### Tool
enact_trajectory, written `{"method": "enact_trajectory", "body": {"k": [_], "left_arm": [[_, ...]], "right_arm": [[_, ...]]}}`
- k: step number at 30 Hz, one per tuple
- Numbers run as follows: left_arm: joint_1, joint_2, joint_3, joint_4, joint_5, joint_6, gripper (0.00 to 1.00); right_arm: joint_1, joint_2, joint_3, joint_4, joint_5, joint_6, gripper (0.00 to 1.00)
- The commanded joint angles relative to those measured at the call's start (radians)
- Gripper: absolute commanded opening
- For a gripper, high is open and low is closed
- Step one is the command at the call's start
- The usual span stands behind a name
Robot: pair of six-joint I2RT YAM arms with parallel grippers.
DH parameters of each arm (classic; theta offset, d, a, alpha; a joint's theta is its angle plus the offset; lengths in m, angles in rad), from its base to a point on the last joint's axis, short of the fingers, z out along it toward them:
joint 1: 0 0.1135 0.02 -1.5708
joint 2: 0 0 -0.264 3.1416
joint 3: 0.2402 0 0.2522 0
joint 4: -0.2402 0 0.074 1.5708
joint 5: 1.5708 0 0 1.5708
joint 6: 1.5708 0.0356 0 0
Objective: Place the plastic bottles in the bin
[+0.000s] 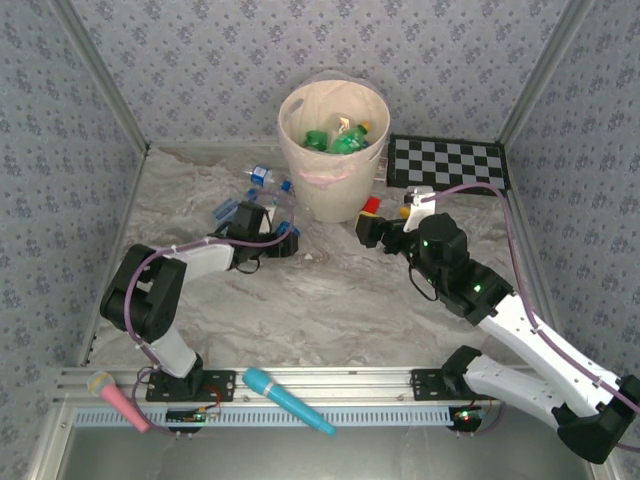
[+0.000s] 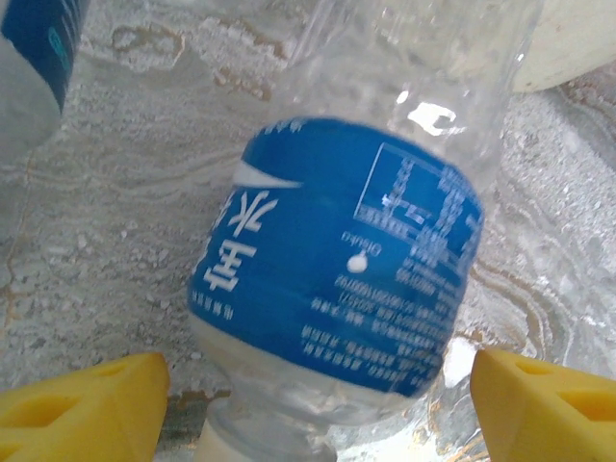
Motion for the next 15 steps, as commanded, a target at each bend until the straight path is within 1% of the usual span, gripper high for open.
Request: {"method": "enact_trajectory", "body": {"k": [1,7,9,11,13,15], "left_arm": [[-0.011,-0.032,-0.019,0.0,0.014,0.009,0.78],[-0.024,-0.042,-0.025,-0.014,0.013,0.022,0.66],[-0.024,-0.04,-0.028,-0.015,0.01,0.025,0.59],[-0.024,-0.037,-0.026,-0.016,0.003,0.025,0.57],[-0.024,-0.033,-0.022,-0.015,0.001,0.024,0.5],[-0.024,-0.028,-0.017,-0.016,0.002,0.02,0.46]], "right_arm": [[0.0,-0.017,-0.008,-0.006,0.01,0.019,1.0],[-0.001,-0.013,-0.018,0.0,0.012,0.027,1.0],[-0.002,-0.013,-0.02,0.003,0.01,0.027,1.0],[-0.001,-0.012,-0.021,0.002,0.007,0.03,1.0],[-0.003,-0.013,-0.021,0.001,0.006,0.031,1.0],[-0.003,-0.014,-0.021,-0.002,0.007,0.031,1.0]]}}
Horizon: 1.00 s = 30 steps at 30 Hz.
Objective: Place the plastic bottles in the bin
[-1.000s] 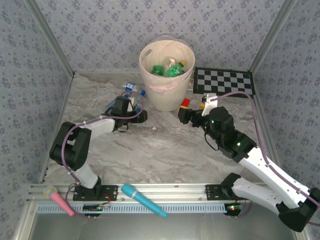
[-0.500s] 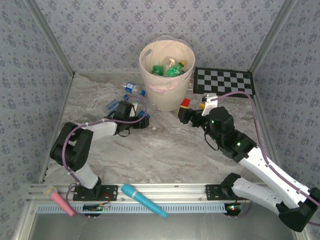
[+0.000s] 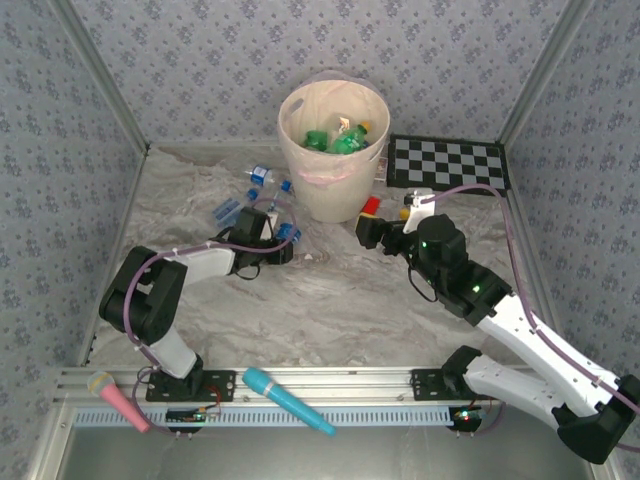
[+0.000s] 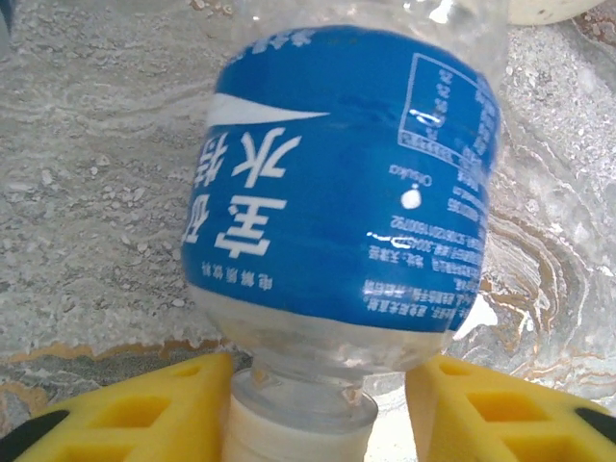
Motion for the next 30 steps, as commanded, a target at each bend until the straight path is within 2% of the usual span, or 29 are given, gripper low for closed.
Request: {"method": "enact_trajectory", "body": {"k": [1,8,11,17,23,30], "left_arm": [[-0.005,-0.013,0.017,-0.003,0.004,0.001,0.45],[-0.011,-0.002,0.018,-0.006,0.004,0.001,0.38],[-0.01,-0.007,0.014,-0.004,0.004,-0.002,0.28],[-0.018,-0.059,-0.01,-0.006,0.001,-0.009,0.23],[-0.04,-0.198,-0.064,-0.028,-0.038,-0.02,0.23],[-0.07,-0.469,-0.173,-0.037,-0.114,-0.045,0.23]], "right_arm": [[-0.001,-0.015,-0.007,-0.003,0.01,0.013,1.0],[-0.002,-0.022,-0.013,-0.001,0.01,0.015,1.0],[-0.002,-0.02,-0.01,0.0,0.007,0.016,1.0],[-0.003,-0.015,-0.009,0.005,-0.003,0.017,0.99],[0.003,0.009,0.002,0.018,-0.029,0.019,1.0],[0.02,0.117,0.084,0.042,-0.1,0.029,1.0]]}}
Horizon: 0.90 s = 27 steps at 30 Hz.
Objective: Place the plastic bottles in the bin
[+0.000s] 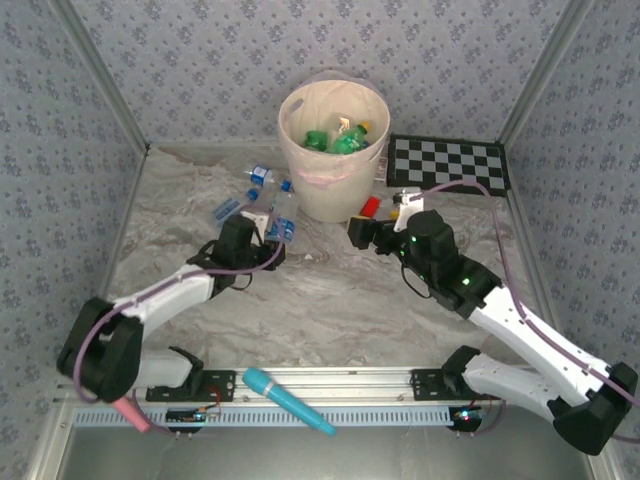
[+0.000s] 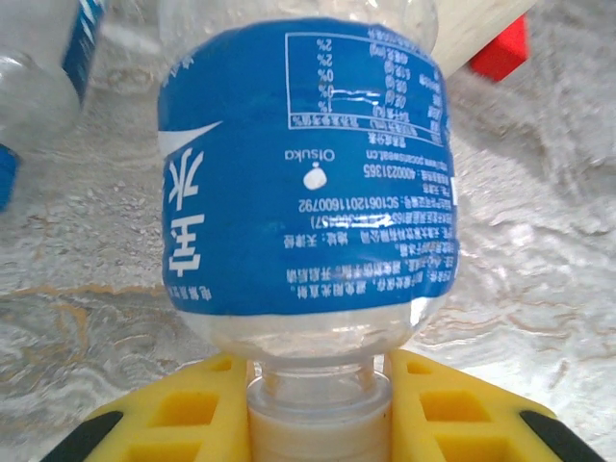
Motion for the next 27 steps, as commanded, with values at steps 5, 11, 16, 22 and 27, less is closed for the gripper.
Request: {"method": "enact_trajectory", "body": {"k": [5,11,16,22,27], "left_arm": [[-0.022,-0.312,-0.087,-0.032,-0.089,-0.033,0.23],[-0.028,-0.544,-0.125,-0.086,-0.098,-0.047,0.23],[-0.03,-0.687,-0.143,-0.144,-0.099,-0.062,0.23],[-0.03,-0.795,-0.17,-0.166,-0.069,-0.078,0.23],[-0.029,-0.834,-0.161,-0.192,-0.056,-0.077,0.23]], "right_arm": [[0.06,0.189,0.175,0.077,-0.128,0.026,1.0],[0.117,0.417,0.368,0.122,-0.267,0.06,1.0],[0.154,0.585,0.519,0.115,-0.356,0.092,1.0],[0.198,0.735,0.684,0.061,-0.406,0.099,1.0],[0.233,0.814,0.787,-0.012,-0.354,0.087,1.0]]}}
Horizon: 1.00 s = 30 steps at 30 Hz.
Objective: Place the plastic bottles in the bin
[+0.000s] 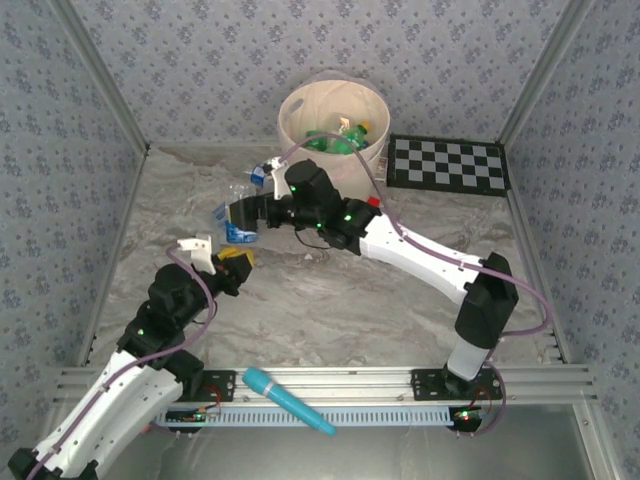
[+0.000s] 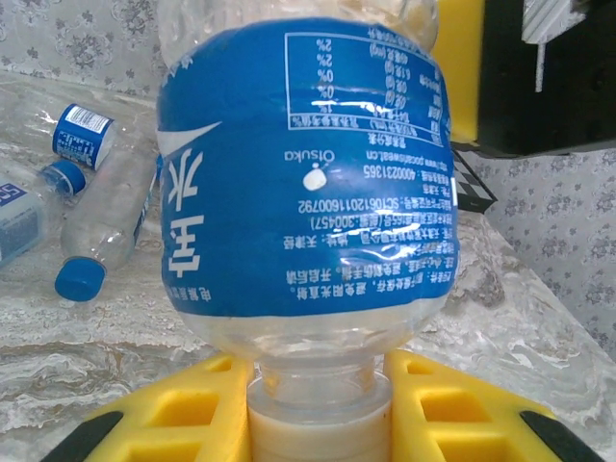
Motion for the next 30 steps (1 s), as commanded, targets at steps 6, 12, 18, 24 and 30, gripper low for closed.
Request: {"method": "enact_trajectory", "body": {"k": [6,12,18,24,30], "left_arm": [[-0.005,-0.045,0.023,-0.021,0.027,-0.004,0.23],[-0.005,-0.046,0.024,-0.018,0.033,-0.007,0.23],[-0.005,-0.042,0.035,-0.018,0.033,-0.007,0.25],[-0.005,-0.018,0.038,-0.018,0.033,-0.008,0.3],[-0.005,-0.01,0.051,-0.025,0.017,-0.021,0.86]], "right_arm": [[0.02,0.065,0.078,-0.046,-0.031,0.019,0.93],[0.022,0.086,0.084,-0.044,-0.089,0.038,0.81],[0.023,0.077,0.072,-0.037,-0.102,0.036,0.68],[0.017,0.043,0.041,-0.018,-0.098,0.034,0.61],[-0.001,-0.005,0.031,-0.041,-0.071,0.02,0.6]]}}
